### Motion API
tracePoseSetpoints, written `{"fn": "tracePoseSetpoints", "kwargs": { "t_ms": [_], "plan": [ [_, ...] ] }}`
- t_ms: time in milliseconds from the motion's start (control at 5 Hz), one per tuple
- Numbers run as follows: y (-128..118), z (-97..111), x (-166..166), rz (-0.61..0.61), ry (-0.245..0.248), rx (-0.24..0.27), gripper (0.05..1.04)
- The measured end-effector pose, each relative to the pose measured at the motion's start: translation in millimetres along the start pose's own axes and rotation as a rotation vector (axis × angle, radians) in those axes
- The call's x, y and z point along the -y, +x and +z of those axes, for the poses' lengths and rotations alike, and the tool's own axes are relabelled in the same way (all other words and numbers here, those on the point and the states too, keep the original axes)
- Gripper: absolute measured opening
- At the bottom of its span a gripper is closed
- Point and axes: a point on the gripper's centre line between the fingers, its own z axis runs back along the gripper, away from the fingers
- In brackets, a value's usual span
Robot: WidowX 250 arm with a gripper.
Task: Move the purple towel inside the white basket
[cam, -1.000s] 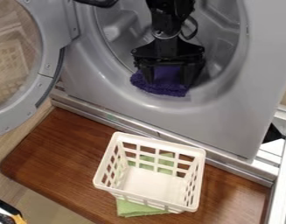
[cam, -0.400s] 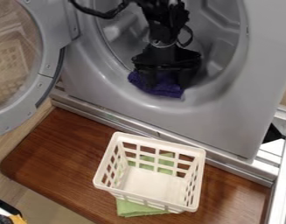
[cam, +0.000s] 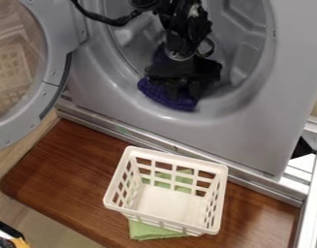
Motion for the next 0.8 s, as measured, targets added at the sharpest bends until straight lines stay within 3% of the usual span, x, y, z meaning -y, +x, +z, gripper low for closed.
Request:
{"fn": "tracePoseSetpoints", "kwargs": {
  "t_ms": [200,400,600,800],
  "plan": [
    [-4.1,0.0,2.6,-0.01,0.012,-0.008,0.127],
    [-7.5,1.8,2.9,-0.013,0.012,-0.017,0.087],
    [-10.9,10.1,4.8,-0.019,0.007,-0.028,0.086],
    [-18.9,31.8,3.6,-0.003,-0.023,-0.047,0.086]
  ]
}}
